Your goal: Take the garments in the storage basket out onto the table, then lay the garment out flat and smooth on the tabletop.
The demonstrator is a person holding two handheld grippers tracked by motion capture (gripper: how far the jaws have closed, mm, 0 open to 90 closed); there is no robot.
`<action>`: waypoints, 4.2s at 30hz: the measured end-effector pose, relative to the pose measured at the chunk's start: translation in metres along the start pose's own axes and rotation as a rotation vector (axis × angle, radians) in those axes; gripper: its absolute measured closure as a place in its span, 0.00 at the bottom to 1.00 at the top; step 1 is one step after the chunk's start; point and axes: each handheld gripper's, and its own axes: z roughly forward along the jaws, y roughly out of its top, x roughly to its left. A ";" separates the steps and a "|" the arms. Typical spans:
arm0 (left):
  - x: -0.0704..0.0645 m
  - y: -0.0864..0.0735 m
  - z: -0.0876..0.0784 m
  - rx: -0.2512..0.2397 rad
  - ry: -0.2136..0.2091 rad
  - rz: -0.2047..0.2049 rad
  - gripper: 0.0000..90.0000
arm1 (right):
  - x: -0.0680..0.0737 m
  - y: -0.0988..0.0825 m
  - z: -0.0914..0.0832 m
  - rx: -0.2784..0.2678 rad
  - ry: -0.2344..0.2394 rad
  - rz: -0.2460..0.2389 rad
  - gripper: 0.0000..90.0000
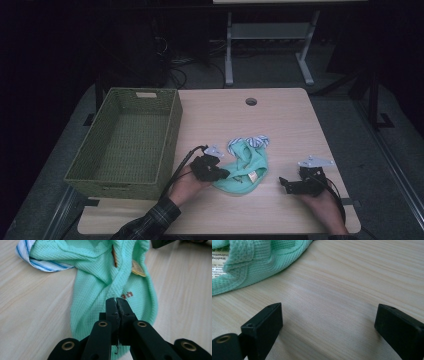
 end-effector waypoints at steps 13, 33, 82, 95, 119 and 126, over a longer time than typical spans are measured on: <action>0.001 -0.015 0.012 0.071 0.009 -0.003 0.99 | -0.003 0.001 -0.002 -0.014 0.014 -0.013 0.15; -0.001 -0.012 0.012 0.111 0.027 0.042 1.00 | 0.006 0.033 -0.009 -0.052 0.088 -0.039 0.38; -0.004 -0.010 0.013 0.120 0.044 0.049 1.00 | -0.017 0.109 0.069 -0.012 0.138 -0.062 0.81; -0.004 -0.010 0.013 0.123 0.043 0.052 1.00 | -0.012 0.107 0.090 0.034 0.176 -0.052 0.79; -0.004 -0.009 0.012 0.128 0.046 0.058 1.00 | -0.021 0.116 0.080 0.056 0.080 -0.097 1.00; -0.003 -0.009 0.012 0.132 0.047 0.065 1.00 | -0.033 0.111 0.080 0.078 0.012 -0.073 1.00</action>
